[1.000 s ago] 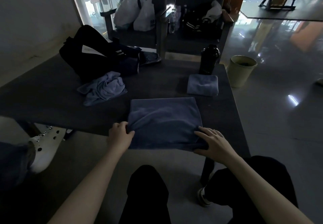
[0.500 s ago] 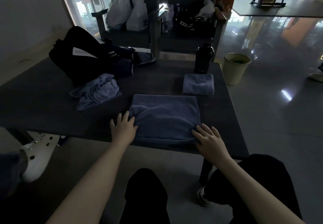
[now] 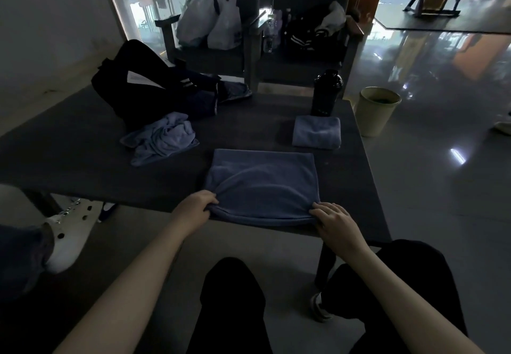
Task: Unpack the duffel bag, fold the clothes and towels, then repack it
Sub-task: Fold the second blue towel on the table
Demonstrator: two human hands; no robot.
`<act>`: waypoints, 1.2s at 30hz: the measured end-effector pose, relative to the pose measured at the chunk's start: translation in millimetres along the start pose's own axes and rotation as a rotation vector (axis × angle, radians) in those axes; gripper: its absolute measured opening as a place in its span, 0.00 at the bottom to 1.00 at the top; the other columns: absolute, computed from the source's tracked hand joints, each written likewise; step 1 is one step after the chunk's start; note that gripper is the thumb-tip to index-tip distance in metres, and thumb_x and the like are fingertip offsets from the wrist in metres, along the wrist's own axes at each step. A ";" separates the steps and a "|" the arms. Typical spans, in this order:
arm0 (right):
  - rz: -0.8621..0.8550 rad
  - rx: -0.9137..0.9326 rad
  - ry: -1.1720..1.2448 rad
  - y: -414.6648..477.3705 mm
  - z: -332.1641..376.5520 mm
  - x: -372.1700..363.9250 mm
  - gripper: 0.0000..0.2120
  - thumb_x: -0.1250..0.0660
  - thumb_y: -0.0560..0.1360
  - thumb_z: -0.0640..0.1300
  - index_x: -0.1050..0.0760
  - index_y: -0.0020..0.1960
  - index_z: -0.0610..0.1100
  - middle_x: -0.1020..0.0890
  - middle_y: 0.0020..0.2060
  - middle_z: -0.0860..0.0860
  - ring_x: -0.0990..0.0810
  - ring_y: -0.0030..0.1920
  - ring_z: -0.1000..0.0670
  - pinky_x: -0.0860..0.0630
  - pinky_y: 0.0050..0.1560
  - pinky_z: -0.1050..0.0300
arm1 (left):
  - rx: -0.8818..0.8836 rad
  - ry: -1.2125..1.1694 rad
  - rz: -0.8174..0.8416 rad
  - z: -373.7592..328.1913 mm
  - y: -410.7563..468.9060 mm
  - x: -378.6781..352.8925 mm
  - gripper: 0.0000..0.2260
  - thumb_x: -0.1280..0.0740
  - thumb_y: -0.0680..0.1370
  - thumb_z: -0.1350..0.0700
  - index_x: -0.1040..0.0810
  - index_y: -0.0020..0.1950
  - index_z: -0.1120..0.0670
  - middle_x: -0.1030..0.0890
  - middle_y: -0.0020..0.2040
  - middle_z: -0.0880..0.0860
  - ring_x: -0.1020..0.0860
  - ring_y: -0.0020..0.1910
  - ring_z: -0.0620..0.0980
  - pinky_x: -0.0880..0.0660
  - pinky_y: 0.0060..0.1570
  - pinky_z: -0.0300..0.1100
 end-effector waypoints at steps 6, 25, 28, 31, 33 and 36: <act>0.000 -0.156 0.176 -3.0 -5.9 4.9 0.06 0.33 0.73 0.39 0.18 0.47 0.42 0.15 0.45 0.47 0.18 0.49 0.44 0.25 0.53 0.51 | 0.131 -0.139 -0.041 2.4 -2.4 14.5 0.09 0.34 0.75 0.63 0.18 0.51 0.54 0.19 0.51 0.52 0.22 0.52 0.50 0.27 0.51 0.41; -0.171 -0.512 0.611 36.9 -18.2 22.5 0.05 0.37 0.78 0.41 0.26 0.43 0.46 0.25 0.27 0.54 0.28 0.27 0.56 0.33 0.31 0.57 | 0.259 -0.522 -0.250 -1.9 38.7 38.5 0.06 0.34 0.78 0.53 0.22 0.49 0.55 0.20 0.43 0.51 0.23 0.44 0.48 0.28 0.39 0.39; -0.149 -0.578 0.611 52.3 -20.7 20.2 0.06 0.39 0.79 0.42 0.26 0.46 0.42 0.25 0.28 0.53 0.27 0.29 0.53 0.34 0.31 0.57 | 0.282 -0.522 -0.252 -3.5 50.6 36.4 0.08 0.36 0.79 0.51 0.23 0.50 0.55 0.21 0.45 0.51 0.23 0.46 0.49 0.28 0.40 0.40; -0.084 -0.656 0.615 60.4 -21.9 11.0 0.06 0.40 0.80 0.43 0.26 0.46 0.42 0.24 0.32 0.54 0.23 0.35 0.51 0.33 0.32 0.62 | 0.339 -0.543 -0.175 -0.7 58.0 29.4 0.12 0.38 0.80 0.49 0.23 0.53 0.56 0.20 0.49 0.53 0.23 0.49 0.51 0.26 0.44 0.44; -0.059 -0.719 0.612 59.9 -21.8 6.8 0.06 0.39 0.79 0.44 0.25 0.48 0.43 0.22 0.35 0.54 0.24 0.37 0.56 0.34 0.32 0.64 | 0.345 -0.595 -0.079 1.8 57.2 22.0 0.11 0.36 0.79 0.48 0.23 0.52 0.55 0.20 0.49 0.54 0.23 0.49 0.50 0.26 0.45 0.45; -0.051 -0.740 0.603 55.2 -18.1 5.6 0.05 0.36 0.77 0.45 0.24 0.49 0.44 0.21 0.38 0.52 0.25 0.38 0.59 0.32 0.35 0.64 | 0.317 -0.616 -0.008 3.0 50.6 14.6 0.06 0.33 0.77 0.52 0.24 0.50 0.53 0.21 0.46 0.50 0.24 0.46 0.46 0.30 0.39 0.39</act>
Point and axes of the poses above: each hand's wrist, its own y-axis towards the middle knuckle, its own x-axis out of the back of the hand, z = x × y, the point moved 2 cm from there along y, towards the middle knuckle
